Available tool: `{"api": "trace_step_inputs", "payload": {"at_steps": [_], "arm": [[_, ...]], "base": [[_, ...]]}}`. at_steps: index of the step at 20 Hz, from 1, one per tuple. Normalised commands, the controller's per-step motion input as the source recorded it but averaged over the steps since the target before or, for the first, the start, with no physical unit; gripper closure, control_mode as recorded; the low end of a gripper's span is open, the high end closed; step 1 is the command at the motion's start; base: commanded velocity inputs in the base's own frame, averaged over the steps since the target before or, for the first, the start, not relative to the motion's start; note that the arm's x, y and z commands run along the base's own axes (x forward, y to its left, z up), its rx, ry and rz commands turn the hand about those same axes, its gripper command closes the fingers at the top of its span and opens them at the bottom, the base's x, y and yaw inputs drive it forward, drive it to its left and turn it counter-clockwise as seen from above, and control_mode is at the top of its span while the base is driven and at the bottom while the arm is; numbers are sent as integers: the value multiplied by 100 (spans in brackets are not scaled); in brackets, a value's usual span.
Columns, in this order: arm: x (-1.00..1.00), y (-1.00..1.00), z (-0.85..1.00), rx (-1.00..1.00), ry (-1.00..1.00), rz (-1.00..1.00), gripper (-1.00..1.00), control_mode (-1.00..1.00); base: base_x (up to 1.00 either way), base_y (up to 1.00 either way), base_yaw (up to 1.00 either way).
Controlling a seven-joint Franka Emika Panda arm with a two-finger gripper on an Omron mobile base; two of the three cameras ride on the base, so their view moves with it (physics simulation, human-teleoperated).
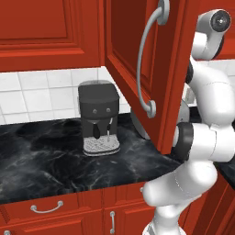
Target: Collect the paprika, ketchup, and shaker from the cabinet and place them next to the stove.
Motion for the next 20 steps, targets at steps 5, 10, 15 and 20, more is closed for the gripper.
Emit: {"api": "trace_step_inputs", "payload": {"at_steps": [5,10,15,20], "arm": [[33,-9,0,0,3,0,-100,-100],[29,-3,0,0,2,0,-100,-100],[20,-2,0,0,1,0,-100,-100],[14,-6,0,0,0,0,-100,-100]], "base": [[0,0,0],[0,0,0],[0,0,0],[0,0,0]]}}
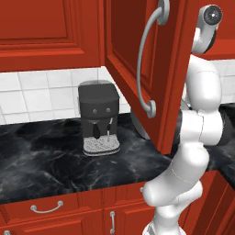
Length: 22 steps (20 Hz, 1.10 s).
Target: Collect the paprika, ketchup, and shaker from the cabinet and place them next to the stove.
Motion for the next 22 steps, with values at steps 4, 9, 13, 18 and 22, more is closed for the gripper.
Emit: {"api": "trace_step_inputs", "payload": {"at_steps": [4,9,13,18,22], "arm": [[10,-5,0,0,0,0,-100,-100],[13,-3,0,0,0,0,-100,-100],[16,-3,0,0,0,0,100,-100],[15,-3,-1,0,0,0,100,-100],[10,-5,-1,0,0,0,100,-100]], "base": [[0,0,0],[0,0,0],[0,0,0],[0,0,0],[0,0,0]]}}
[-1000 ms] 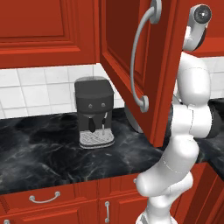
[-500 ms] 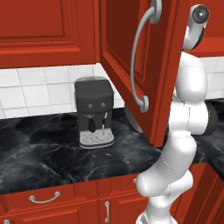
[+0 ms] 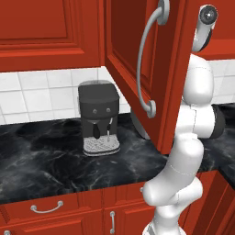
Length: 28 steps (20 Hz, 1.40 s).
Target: Collect the paprika, ketchup, and shaker from the cabinet and place them next to the stove.
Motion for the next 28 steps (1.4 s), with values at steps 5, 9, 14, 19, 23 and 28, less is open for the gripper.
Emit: {"api": "trace_step_inputs", "payload": {"at_steps": [5,9,14,19,23,28], "arm": [[2,0,0,0,0,0,100,-100],[0,0,0,0,0,0,100,-100],[0,0,0,0,0,0,100,-100],[0,0,0,0,-2,0,100,-100],[-18,0,-9,0,-5,0,100,-100],[-65,0,-34,0,-12,4,100,-100]], "base": [[0,0,0],[0,0,0],[0,0,0],[0,0,0],[0,0,0],[0,0,0]]}}
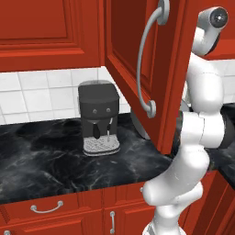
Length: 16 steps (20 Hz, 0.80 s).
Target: Collect the paprika, ketchup, and shaker from the cabinet and place them next to the stove.
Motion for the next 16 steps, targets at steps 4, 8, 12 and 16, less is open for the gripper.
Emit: {"api": "trace_step_inputs", "payload": {"at_steps": [4,8,12,16], "arm": [[-98,4,-38,0,-17,14,100,-100],[-100,29,-11,-2,-15,16,100,-100],[-100,52,0,-6,-7,18,100,-100],[-100,46,0,-6,-2,21,100,-100]], "base": [[0,0,0],[0,0,0],[0,0,0],[0,0,0]]}}
